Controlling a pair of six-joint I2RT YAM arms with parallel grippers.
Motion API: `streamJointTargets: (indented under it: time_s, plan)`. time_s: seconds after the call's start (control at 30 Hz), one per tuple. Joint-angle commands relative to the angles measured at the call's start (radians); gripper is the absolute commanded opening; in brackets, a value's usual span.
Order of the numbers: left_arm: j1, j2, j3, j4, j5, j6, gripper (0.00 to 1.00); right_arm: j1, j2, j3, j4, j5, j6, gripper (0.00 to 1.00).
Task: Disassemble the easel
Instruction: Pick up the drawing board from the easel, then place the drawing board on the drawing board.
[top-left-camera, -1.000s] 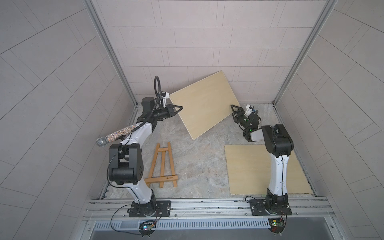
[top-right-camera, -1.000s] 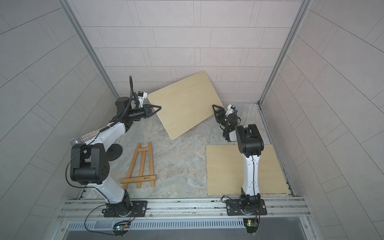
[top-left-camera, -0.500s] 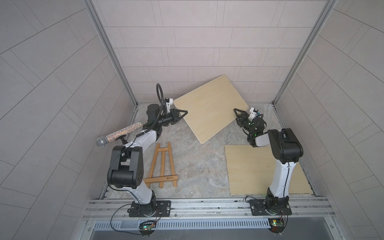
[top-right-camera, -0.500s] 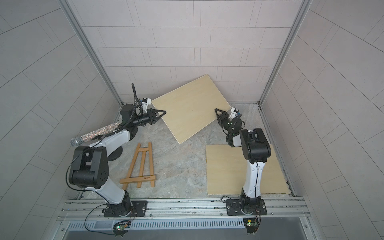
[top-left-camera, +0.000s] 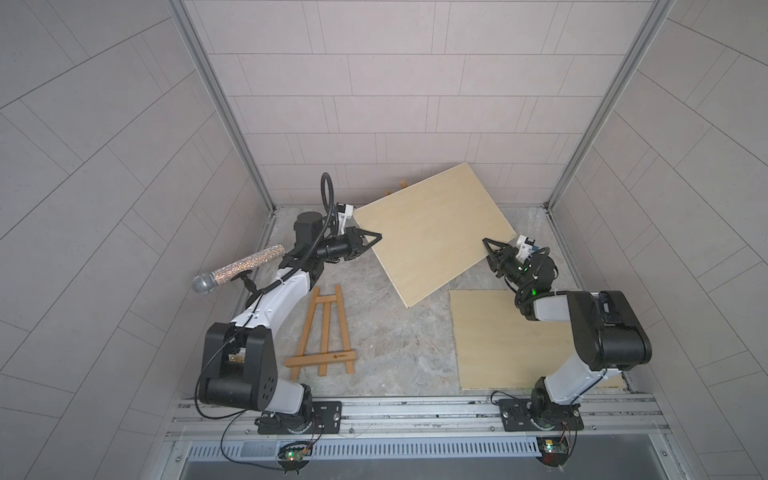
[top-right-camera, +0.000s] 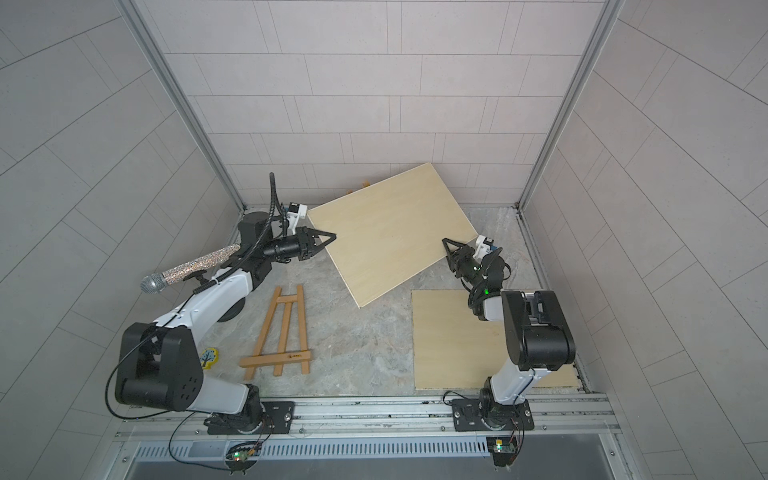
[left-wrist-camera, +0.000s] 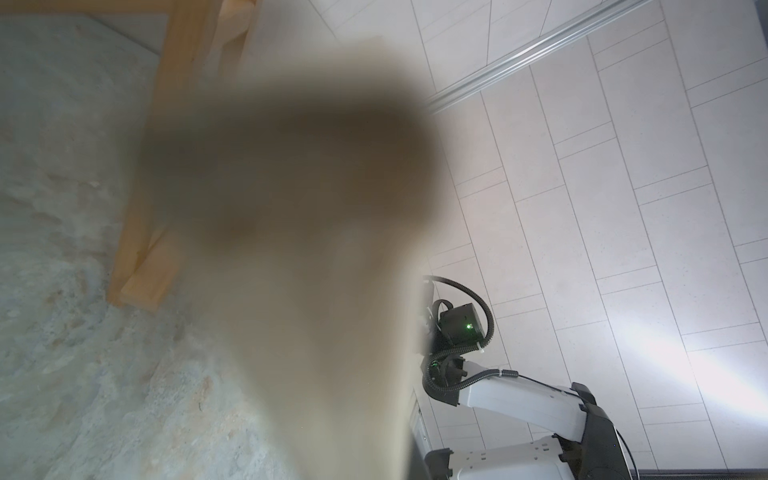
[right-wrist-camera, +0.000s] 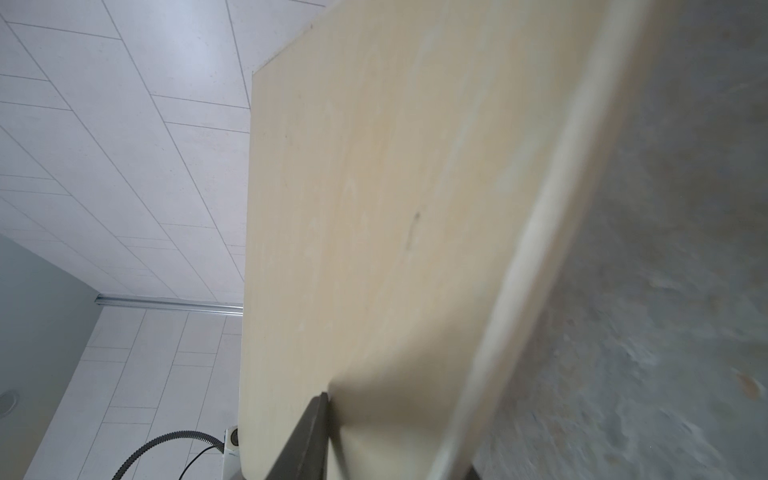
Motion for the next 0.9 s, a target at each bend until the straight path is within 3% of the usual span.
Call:
streamJointTargets:
  time_s: [0.0,0.1,0.23,0.67,0.87]
  plan:
    - [-0.063,-0.026,-0.013,-0.154,0.045,0.290,0.00,0.016,-0.202,-0.004,-0.203,-0.059,-0.189,0.29]
    - [-0.091,-0.029,-0.015,-0.217,0.034,0.327,0.00,0.016,-0.351,-0.012,-0.511,-0.063,-0.316,0.28]
    - [-0.129,-0.028,-0.020,-0.302,0.014,0.380,0.00,0.029,-0.410,-0.109,-0.524,-0.063,-0.261,0.26]
    - [-0.232,-0.020,-0.025,-0.476,-0.035,0.501,0.00,0.035,-0.569,-0.103,-1.059,-0.073,-0.465,0.28]
    - [-0.247,-0.013,-0.058,-0.483,-0.042,0.509,0.00,0.035,-0.604,-0.079,-1.278,-0.034,-0.552,0.34]
